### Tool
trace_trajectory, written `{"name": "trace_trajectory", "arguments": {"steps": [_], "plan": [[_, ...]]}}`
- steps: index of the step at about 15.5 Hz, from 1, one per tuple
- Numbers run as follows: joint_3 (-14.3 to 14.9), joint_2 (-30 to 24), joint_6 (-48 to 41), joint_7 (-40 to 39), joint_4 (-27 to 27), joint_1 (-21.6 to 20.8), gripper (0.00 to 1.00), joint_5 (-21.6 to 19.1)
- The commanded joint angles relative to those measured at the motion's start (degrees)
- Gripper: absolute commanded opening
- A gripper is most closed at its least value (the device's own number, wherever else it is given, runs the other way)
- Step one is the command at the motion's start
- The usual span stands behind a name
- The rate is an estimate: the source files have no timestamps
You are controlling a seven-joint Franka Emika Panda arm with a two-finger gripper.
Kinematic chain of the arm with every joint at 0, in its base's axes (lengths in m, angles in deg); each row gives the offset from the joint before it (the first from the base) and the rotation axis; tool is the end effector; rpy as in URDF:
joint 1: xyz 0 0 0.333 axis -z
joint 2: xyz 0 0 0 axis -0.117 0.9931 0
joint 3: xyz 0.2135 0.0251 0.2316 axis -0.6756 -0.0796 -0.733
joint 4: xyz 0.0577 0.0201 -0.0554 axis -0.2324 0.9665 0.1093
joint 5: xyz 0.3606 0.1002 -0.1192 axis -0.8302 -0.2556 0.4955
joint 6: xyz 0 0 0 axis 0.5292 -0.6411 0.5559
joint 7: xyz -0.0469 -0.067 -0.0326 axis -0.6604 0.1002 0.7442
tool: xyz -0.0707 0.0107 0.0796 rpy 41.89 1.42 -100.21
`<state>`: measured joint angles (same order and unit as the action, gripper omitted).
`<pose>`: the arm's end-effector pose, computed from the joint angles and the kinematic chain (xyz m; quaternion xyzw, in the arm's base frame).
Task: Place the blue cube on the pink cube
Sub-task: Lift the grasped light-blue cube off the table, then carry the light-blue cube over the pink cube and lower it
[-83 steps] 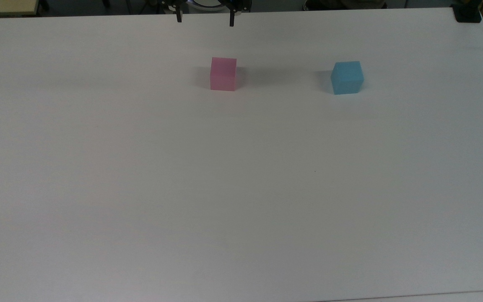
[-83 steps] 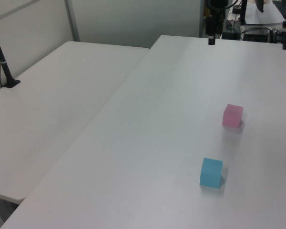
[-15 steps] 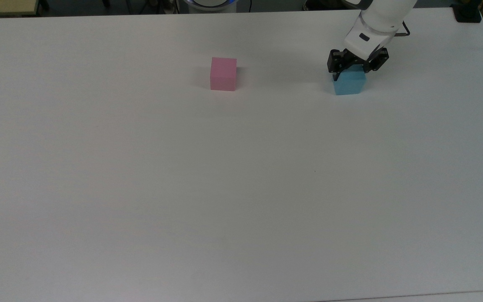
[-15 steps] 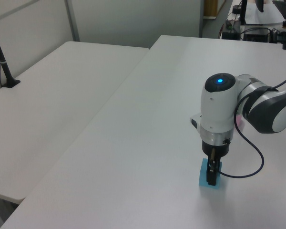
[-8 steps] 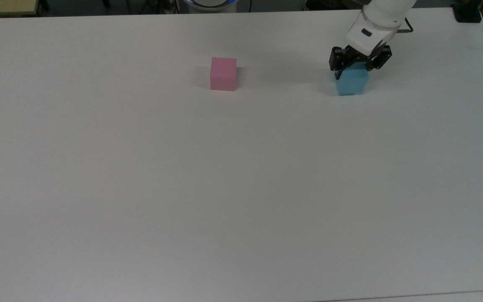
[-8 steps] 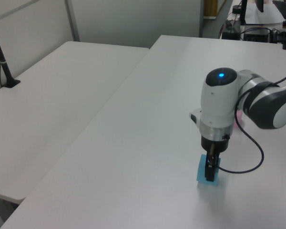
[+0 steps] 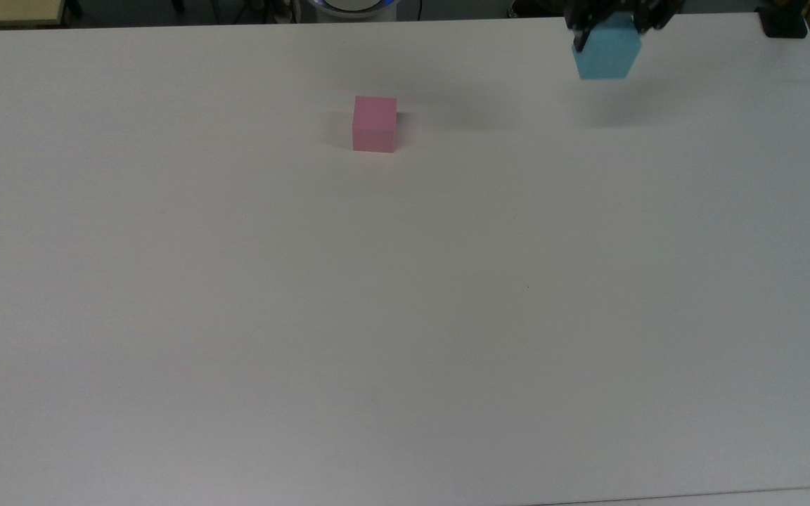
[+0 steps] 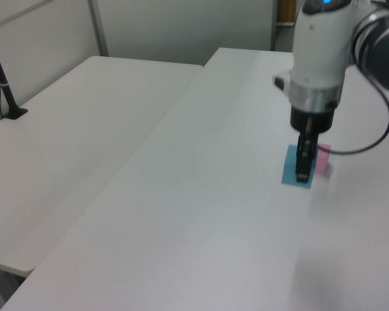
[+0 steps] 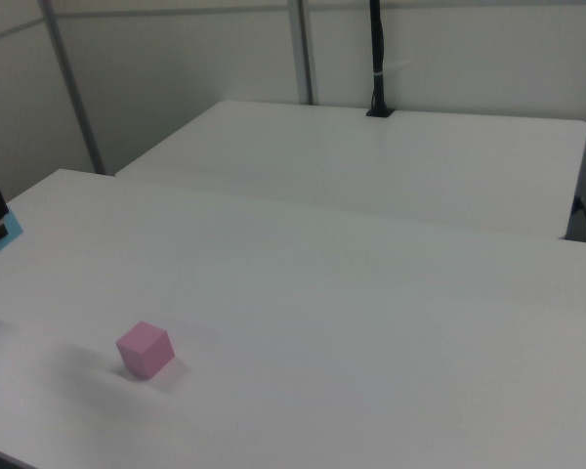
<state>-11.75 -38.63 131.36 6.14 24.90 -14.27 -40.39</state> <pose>0.4413 0.3775 0.5046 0.9976 0.0525 0.0149 0.0429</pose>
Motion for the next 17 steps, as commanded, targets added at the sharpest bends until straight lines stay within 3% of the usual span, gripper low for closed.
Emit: {"name": "trace_trajectory", "arguments": {"steps": [1,5,7,13,17], "plan": [[0.5,-0.9,-3.8,-3.2,-2.4,1.5,0.12,-1.4],[0.9,-2.9,-5.4,-5.3,-2.5,2.6,0.12,-2.4],[2.5,-4.1,-6.8,-7.9,-2.8,3.7,0.12,-2.6],[15.3,-9.3,-7.6,-20.0,2.4,3.7,0.12,-4.3],[21.5,-13.3,-6.5,-22.9,7.3,3.8,0.12,-4.3]]}}
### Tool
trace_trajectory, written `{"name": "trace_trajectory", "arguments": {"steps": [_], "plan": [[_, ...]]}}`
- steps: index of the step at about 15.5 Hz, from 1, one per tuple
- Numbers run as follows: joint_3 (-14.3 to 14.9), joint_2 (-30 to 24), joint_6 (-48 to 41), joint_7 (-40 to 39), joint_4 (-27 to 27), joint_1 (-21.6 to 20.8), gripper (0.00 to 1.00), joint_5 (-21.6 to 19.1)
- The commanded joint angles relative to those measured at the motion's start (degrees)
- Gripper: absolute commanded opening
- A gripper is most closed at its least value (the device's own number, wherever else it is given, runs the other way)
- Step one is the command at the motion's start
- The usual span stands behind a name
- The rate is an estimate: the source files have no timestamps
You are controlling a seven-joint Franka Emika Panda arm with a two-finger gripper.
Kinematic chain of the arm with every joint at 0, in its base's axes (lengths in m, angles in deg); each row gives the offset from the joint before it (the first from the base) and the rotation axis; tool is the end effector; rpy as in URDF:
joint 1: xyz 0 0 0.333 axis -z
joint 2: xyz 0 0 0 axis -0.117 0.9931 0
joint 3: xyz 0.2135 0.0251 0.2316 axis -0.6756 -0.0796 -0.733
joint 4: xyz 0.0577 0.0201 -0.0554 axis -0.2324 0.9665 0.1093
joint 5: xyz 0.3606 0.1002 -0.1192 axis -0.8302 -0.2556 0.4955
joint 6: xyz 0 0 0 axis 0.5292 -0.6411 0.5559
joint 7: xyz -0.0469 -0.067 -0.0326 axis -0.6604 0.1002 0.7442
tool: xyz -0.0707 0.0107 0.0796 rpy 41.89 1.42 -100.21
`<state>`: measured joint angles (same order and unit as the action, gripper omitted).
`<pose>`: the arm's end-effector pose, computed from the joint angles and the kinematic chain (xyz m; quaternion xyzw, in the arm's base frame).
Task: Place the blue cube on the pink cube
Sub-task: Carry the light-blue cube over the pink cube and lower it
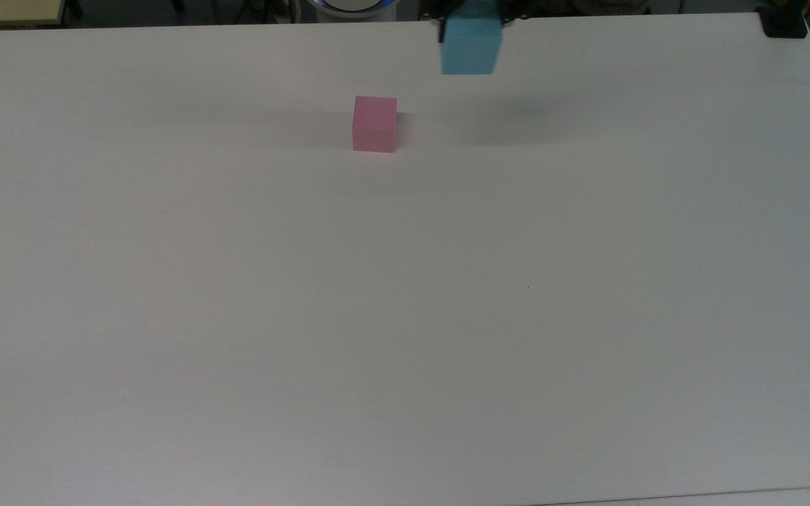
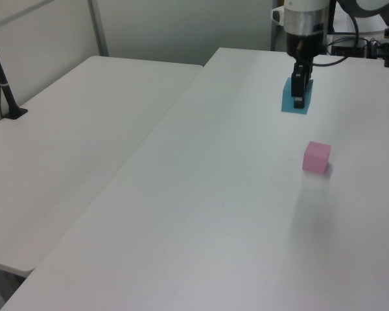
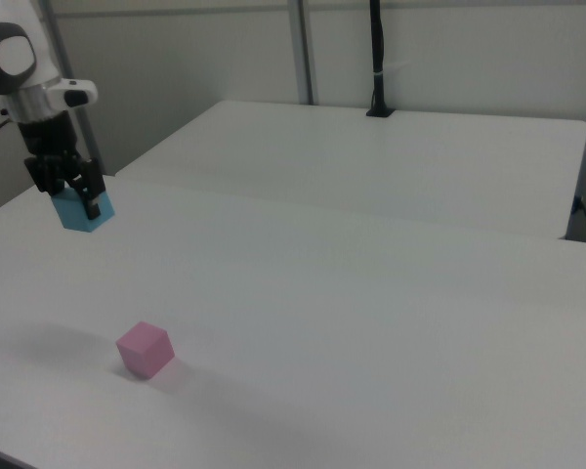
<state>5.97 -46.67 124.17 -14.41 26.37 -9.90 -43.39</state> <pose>0.5065 0.1777 0.5575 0.9987 0.0286 -0.0123 0.0391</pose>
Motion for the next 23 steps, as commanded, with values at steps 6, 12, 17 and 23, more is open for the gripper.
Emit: {"name": "trace_trajectory", "arguments": {"steps": [6,12,17,23], "plan": [[7.2,-8.1,6.8,-2.4,14.4,0.7,0.12,-1.3],[7.1,-11.4,18.0,-2.4,27.1,2.5,0.12,-1.2],[7.1,-11.8,24.7,-2.6,33.4,3.7,0.12,-1.1],[7.1,-11.2,29.2,-5.1,35.9,4.7,0.14,-0.6]]}}
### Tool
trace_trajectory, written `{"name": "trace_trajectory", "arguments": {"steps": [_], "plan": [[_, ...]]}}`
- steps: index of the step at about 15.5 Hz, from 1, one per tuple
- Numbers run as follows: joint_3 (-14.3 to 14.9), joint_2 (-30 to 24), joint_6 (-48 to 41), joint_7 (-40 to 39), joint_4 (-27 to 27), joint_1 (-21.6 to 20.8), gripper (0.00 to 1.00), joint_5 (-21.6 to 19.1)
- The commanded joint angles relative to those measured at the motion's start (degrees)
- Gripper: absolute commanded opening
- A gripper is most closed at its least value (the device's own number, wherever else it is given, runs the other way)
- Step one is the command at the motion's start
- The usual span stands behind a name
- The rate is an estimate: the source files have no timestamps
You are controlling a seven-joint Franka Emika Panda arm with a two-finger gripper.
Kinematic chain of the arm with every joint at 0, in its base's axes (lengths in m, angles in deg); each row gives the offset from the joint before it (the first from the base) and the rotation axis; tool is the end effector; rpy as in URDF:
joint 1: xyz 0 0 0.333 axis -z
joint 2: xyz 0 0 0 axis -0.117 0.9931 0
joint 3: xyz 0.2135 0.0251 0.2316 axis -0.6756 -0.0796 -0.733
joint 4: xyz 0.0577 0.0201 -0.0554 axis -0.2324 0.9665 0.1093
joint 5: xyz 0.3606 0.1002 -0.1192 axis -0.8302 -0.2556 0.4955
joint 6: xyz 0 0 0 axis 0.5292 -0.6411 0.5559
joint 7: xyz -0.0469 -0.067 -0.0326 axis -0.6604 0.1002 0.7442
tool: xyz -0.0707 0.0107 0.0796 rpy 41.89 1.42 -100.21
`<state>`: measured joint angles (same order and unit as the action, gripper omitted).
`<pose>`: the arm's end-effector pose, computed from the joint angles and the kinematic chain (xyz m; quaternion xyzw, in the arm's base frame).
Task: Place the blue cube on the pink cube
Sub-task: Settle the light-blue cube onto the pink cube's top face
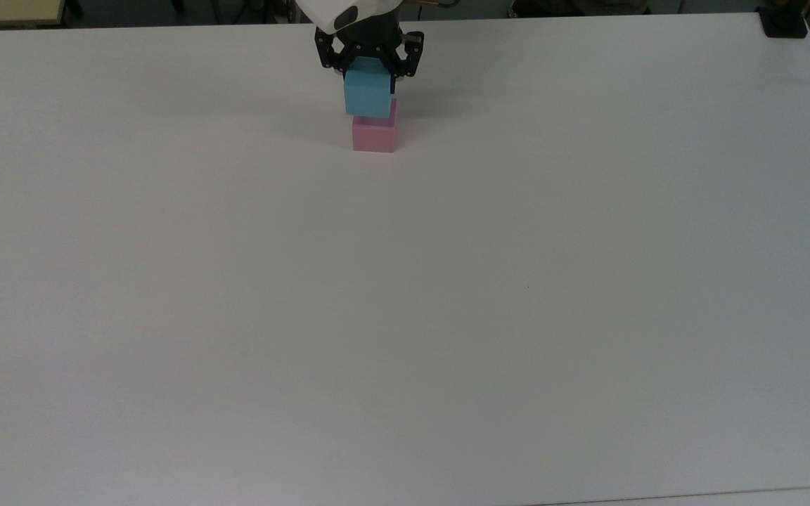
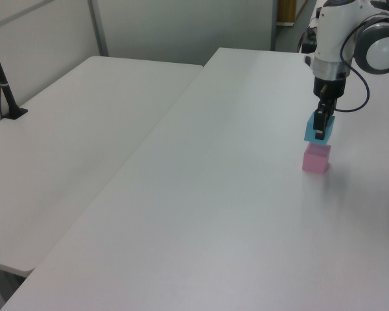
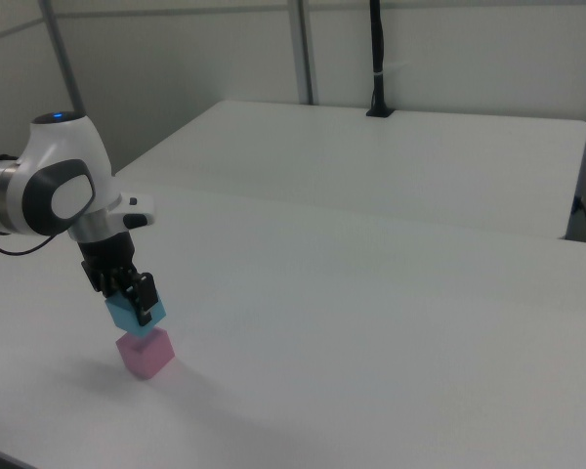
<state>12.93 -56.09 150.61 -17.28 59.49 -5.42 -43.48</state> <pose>0.4569 0.0650 0.4080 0.9993 -0.0328 0.0034 0.0180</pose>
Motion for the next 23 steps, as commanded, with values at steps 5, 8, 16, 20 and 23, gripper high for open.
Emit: {"name": "trace_trajectory", "arguments": {"steps": [5,8,16,20,23], "plan": [[0.2,-1.5,2.9,-2.8,3.2,-0.3,0.17,-0.5],[0.2,-0.8,4.0,-1.4,4.2,-0.6,0.18,-0.5],[0.2,0.3,5.7,2.1,4.3,-0.8,0.54,-0.5],[0.2,0.7,5.8,2.1,4.3,-0.8,1.0,-0.5],[0.2,0.7,5.6,2.1,4.3,-0.7,1.0,-0.5]]}}
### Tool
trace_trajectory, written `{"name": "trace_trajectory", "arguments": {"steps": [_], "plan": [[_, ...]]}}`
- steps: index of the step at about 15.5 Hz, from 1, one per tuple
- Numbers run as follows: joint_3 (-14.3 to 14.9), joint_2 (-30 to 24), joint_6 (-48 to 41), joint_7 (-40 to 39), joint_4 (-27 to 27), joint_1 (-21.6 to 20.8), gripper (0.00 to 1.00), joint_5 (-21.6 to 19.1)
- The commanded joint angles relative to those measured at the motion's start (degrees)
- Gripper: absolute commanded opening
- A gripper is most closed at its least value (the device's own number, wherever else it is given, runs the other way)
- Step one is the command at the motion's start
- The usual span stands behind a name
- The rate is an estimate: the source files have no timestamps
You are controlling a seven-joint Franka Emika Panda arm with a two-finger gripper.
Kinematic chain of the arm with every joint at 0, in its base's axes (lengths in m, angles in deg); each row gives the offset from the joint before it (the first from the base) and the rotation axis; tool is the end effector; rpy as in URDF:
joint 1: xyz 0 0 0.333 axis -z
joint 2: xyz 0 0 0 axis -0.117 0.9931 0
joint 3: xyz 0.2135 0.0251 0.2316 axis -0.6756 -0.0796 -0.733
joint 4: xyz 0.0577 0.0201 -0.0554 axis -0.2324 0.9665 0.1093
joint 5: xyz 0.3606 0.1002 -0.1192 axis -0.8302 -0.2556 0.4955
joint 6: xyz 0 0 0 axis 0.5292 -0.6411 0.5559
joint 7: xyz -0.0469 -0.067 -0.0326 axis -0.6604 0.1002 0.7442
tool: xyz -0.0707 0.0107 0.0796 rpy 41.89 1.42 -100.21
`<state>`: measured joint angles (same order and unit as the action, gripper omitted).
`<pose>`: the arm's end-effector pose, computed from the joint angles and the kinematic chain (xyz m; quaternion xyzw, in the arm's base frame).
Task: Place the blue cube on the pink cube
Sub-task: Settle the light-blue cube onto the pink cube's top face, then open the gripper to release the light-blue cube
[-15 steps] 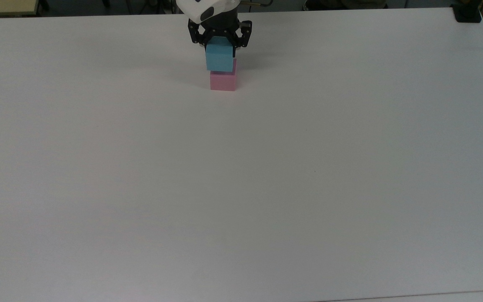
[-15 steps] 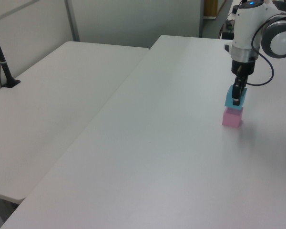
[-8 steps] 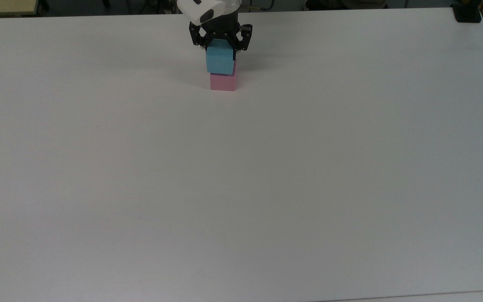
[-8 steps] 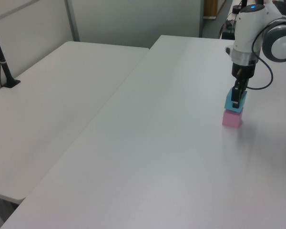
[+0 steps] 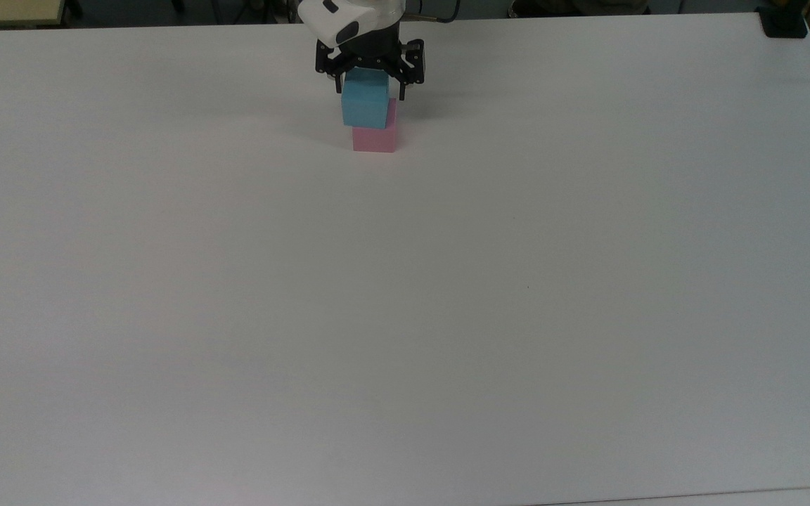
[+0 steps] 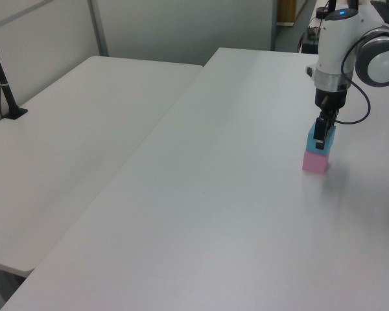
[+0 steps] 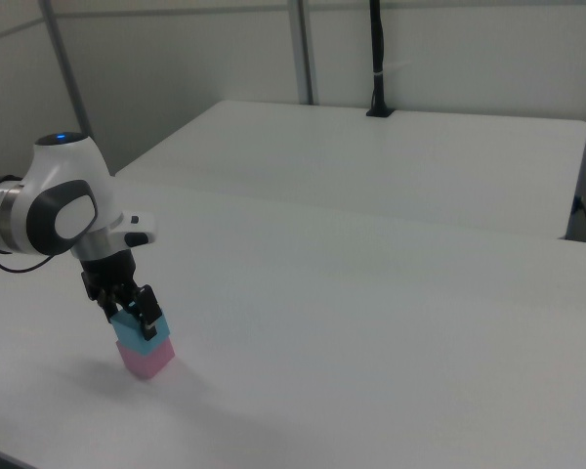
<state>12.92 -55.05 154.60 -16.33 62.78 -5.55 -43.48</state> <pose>0.4500 0.0660 0.3801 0.9991 -0.0381 0.0005 0.0179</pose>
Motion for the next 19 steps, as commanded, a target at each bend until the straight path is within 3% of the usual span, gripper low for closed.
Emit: {"name": "trace_trajectory", "arguments": {"steps": [1,4,9,16,19], "plan": [[0.2,-0.5,1.6,1.2,1.1,-0.6,1.0,-0.5],[0.2,-1.1,0.2,1.2,0.5,-0.3,1.0,-0.5],[0.3,-3.5,-10.7,-1.8,-5.0,1.3,1.0,-0.5],[0.4,-3.0,-26.8,-3.7,-22.6,1.7,1.0,-0.5],[0.5,1.6,-32.1,-5.5,-32.6,1.9,1.0,-0.7]]}}
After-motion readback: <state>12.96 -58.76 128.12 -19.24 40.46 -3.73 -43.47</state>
